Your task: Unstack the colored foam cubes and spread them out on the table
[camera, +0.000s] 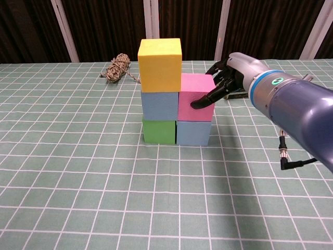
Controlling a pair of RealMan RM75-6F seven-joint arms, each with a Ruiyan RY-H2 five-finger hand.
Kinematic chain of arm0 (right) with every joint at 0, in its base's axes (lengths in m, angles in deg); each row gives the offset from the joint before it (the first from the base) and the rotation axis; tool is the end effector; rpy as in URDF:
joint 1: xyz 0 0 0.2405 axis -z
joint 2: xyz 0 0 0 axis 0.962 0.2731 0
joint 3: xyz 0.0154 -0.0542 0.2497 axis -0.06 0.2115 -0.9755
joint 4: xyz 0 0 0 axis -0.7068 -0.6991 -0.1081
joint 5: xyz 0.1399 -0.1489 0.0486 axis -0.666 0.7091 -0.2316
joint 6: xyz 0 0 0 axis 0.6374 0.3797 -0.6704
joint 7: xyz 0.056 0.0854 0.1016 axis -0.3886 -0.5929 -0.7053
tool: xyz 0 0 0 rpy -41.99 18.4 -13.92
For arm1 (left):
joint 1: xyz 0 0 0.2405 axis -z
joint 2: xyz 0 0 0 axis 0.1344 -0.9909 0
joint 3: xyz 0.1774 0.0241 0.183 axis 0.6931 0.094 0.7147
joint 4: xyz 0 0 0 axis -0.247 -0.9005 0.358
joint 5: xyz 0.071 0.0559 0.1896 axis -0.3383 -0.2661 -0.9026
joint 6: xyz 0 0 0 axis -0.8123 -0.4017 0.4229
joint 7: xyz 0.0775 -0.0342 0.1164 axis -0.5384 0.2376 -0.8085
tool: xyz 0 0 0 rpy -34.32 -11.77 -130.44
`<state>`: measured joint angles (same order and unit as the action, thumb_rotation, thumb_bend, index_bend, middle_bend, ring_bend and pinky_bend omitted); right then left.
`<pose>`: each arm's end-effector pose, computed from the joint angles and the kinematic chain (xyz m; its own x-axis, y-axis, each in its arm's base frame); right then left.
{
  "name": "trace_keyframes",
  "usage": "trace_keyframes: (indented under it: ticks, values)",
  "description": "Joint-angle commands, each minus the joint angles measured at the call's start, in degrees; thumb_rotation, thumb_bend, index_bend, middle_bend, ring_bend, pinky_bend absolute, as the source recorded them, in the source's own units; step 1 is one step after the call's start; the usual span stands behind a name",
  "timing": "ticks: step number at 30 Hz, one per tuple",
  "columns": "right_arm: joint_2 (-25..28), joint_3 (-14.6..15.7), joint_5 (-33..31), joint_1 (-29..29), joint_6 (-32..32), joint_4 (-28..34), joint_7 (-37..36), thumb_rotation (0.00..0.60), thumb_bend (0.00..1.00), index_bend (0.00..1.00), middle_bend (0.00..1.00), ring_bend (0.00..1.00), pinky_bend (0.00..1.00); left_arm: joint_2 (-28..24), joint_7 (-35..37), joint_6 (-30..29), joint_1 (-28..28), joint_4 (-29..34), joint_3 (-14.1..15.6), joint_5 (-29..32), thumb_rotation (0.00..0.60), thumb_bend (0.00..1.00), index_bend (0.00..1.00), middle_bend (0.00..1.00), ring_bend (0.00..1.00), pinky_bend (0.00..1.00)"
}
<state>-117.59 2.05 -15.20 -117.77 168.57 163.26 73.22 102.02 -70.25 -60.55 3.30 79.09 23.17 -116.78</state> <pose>-0.0729 -0.3282 -0.0268 -0.1657 -0.1930 0.9671 -0.9813 0.1300 -0.1422 -0.3219 0.1390 0.2141 0.4177 -0.1090 0.9020 0.8643 0.3537 -0.3576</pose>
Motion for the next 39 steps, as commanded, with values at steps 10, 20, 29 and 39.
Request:
trace_keyframes:
  ticks: [10, 20, 29, 39]
  values:
    - [2.5, 0.8, 4.8, 2.4, 3.2, -0.2, -0.8, 0.6, 0.26, 0.52, 0.58, 0.38, 0.0, 0.2, -0.4, -0.2, 0.0, 0.0, 0.0, 0.1, 0.6, 0.17, 0.15, 0.0, 0.0, 0.0]
    - [13.4, -1.3, -0.3, 7.7, -2.0, -3.0, -1.8, 0.6, 0.26, 0.52, 0.58, 0.38, 0.0, 0.7, -1.7, -0.2, 0.2, 0.4, 0.5, -0.3, 0.6, 0.17, 0.15, 0.0, 0.0, 0.0]
    - [17.3, 1.0, -0.7, 10.9, -9.7, -12.5, -7.2, 0.6, 0.26, 0.51, 0.57, 0.37, 0.0, 1.2, -2.4, -1.0, 0.0, 0.5, 0.7, -0.9, 0.6, 0.17, 0.15, 0.0, 0.0, 0.0]
    - [17.2, 5.6, 4.5, 11.8, -17.7, -17.7, -12.8, 0.6, 0.15, 0.0, 0.0, 0.0, 0.0, 0.6, -1.4, -1.1, -0.3, 0.7, 0.7, -0.8, 0.6, 0.17, 0.15, 0.0, 0.0, 0.0]
